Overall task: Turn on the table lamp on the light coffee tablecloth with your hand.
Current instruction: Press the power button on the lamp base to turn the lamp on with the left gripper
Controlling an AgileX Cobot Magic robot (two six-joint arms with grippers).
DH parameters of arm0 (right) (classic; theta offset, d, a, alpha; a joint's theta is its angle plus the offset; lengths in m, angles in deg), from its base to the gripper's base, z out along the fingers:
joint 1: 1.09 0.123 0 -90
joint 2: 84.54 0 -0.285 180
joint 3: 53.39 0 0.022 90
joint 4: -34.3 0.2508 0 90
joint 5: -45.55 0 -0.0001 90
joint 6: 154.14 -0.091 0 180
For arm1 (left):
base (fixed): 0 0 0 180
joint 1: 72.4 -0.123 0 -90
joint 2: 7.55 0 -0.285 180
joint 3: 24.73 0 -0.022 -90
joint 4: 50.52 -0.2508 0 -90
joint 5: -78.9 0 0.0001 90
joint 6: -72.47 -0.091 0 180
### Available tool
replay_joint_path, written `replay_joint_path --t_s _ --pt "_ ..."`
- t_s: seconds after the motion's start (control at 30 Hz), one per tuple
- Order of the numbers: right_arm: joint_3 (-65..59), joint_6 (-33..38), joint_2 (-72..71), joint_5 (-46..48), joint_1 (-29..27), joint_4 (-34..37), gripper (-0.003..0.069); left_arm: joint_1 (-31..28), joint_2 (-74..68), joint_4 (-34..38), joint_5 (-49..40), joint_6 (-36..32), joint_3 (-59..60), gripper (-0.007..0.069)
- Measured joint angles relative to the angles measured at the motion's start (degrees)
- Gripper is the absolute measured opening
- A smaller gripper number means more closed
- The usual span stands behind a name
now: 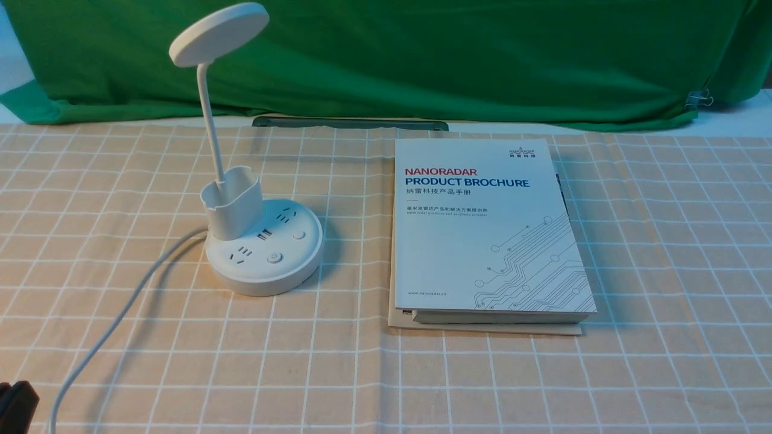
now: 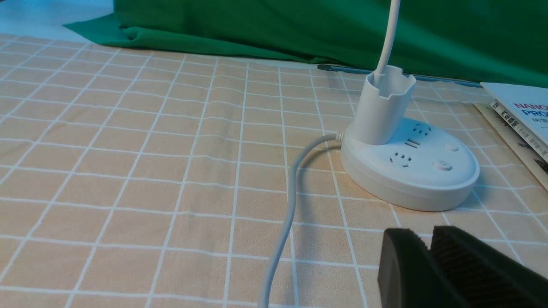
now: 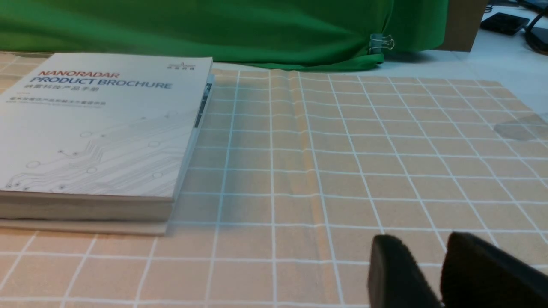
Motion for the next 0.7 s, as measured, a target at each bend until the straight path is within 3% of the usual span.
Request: replay_joint_path --t_s 0.5,0.63,0.7 --pt "0.0 0.0 0.0 0.0 0.0 0.0 0.024 0.0 0.0 -2.0 2.0 -0.1 0.0 0.0116" --pt "0.0 0.0 0.0 0.0 0.0 0.0 0.024 0.0 0.0 -2.3 9.4 -0.3 0.0 0.0119" --pt "0.0 0.0 0.0 0.0 0.0 0.0 0.024 0.0 0.0 -3.3 21.4 -0.7 0.0 0.0122"
